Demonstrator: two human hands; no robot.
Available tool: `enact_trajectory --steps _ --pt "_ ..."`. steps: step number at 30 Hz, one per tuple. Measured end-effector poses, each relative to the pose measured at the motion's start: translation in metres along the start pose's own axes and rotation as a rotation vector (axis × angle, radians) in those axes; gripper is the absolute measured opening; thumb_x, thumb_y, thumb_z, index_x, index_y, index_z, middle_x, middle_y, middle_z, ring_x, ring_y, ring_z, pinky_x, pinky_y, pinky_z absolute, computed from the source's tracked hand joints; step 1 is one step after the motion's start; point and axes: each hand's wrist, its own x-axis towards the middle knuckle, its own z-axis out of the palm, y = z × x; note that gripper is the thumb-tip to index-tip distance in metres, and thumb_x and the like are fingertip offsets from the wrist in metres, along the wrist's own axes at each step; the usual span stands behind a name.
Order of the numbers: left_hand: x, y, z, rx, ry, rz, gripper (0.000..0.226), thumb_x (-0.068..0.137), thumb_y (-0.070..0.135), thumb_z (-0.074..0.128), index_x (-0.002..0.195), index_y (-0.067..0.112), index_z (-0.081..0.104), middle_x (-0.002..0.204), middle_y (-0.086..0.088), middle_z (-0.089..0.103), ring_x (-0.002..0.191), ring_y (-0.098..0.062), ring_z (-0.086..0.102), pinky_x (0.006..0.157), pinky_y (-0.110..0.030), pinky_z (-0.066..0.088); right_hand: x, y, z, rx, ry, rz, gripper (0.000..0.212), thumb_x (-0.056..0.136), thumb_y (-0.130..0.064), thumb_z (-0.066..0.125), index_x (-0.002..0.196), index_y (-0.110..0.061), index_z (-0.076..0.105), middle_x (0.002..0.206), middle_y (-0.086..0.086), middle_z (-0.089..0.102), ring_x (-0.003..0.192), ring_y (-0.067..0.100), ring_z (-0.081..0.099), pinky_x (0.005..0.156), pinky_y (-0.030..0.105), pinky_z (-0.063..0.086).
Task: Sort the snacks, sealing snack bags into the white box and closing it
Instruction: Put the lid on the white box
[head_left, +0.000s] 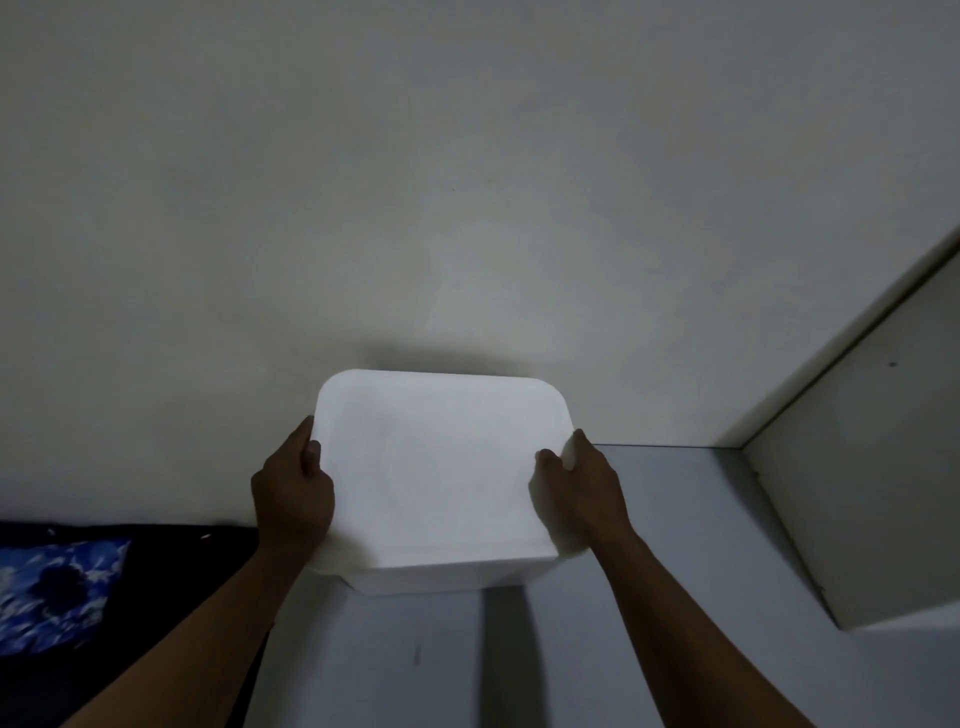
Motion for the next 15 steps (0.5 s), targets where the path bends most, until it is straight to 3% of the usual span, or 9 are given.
enact_trajectory --steps 3,6,8,15 --pt "0.000 0.000 -0.001 -0.010 0.017 -0.006 0.037 0.096 -0.001 0.050 0.131 0.003 0.061 0.122 -0.023 0.066 0.111 -0.042 0.063 0.094 -0.042 0.046 -0.001 -0.004 -0.003 0.045 0.033 -0.029 0.051 0.094 -0.043 0.053 0.129 -0.006 0.049 0.122 0.007 0.060 0.113 0.026 0.057 0.090 0.035 0.047" --pt "0.001 0.003 -0.001 -0.019 -0.026 -0.052 0.037 0.098 0.002 0.049 0.133 0.006 0.060 0.126 -0.022 0.064 0.117 -0.041 0.060 0.100 -0.041 0.043 -0.003 -0.007 -0.008 0.104 0.071 -0.050 0.020 0.095 -0.036 0.056 0.089 -0.018 0.050 0.093 -0.001 0.055 0.089 0.021 0.054 0.068 0.028 0.037" --pt "0.003 0.002 0.000 0.002 -0.063 -0.073 0.038 0.099 0.003 0.048 0.134 0.006 0.059 0.127 -0.023 0.064 0.118 -0.042 0.059 0.102 -0.041 0.042 -0.003 -0.007 -0.010 0.106 0.091 -0.049 0.025 0.095 -0.033 0.056 0.078 -0.020 0.043 0.087 -0.001 0.054 0.083 0.021 0.051 0.064 0.029 0.034" --pt "0.010 0.004 0.002 0.050 -0.251 -0.176 0.048 0.101 0.024 0.051 0.146 0.011 0.044 0.143 -0.019 0.053 0.132 -0.037 0.048 0.112 -0.039 0.033 0.005 -0.012 -0.016 0.071 0.089 -0.063 0.028 0.088 -0.026 0.059 0.073 -0.008 0.043 0.072 0.004 0.053 0.063 0.018 0.046 0.054 0.029 0.032"
